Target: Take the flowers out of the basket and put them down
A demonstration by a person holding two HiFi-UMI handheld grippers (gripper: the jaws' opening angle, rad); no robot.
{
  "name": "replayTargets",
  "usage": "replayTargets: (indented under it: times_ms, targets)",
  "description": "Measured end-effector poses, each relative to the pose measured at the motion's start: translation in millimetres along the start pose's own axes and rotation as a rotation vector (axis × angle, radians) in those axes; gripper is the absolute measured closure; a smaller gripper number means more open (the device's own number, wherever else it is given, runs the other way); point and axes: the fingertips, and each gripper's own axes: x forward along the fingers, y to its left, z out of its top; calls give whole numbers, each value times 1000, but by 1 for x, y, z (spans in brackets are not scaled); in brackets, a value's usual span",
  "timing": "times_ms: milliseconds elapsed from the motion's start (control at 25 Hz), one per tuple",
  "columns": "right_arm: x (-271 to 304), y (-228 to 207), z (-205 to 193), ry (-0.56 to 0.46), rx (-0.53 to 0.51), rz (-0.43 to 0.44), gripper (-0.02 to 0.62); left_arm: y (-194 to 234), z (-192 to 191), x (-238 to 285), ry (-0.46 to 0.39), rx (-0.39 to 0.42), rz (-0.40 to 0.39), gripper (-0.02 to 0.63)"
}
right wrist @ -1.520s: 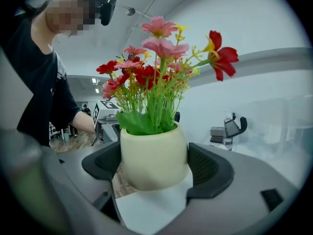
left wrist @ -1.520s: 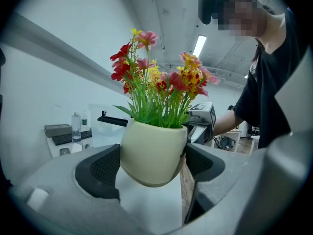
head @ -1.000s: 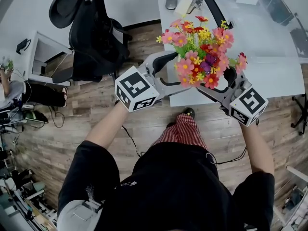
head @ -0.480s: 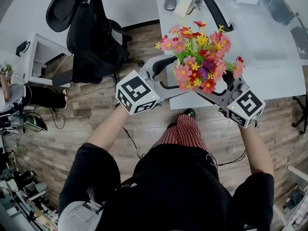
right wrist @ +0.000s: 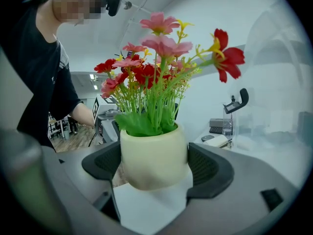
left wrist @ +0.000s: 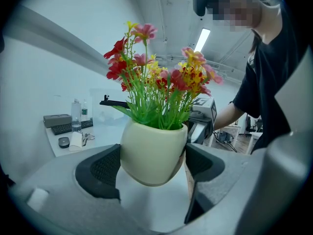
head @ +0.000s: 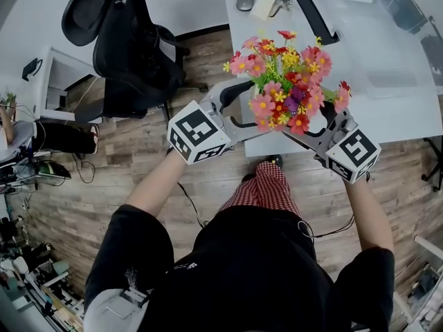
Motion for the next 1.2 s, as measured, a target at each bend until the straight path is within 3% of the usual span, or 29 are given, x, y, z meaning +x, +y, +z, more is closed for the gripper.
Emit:
replayTargets:
  times_ms: [1200]
  targets:
    - [7,-8,-31,41,-6,-11,155,6,-29,15,77,18,4,184]
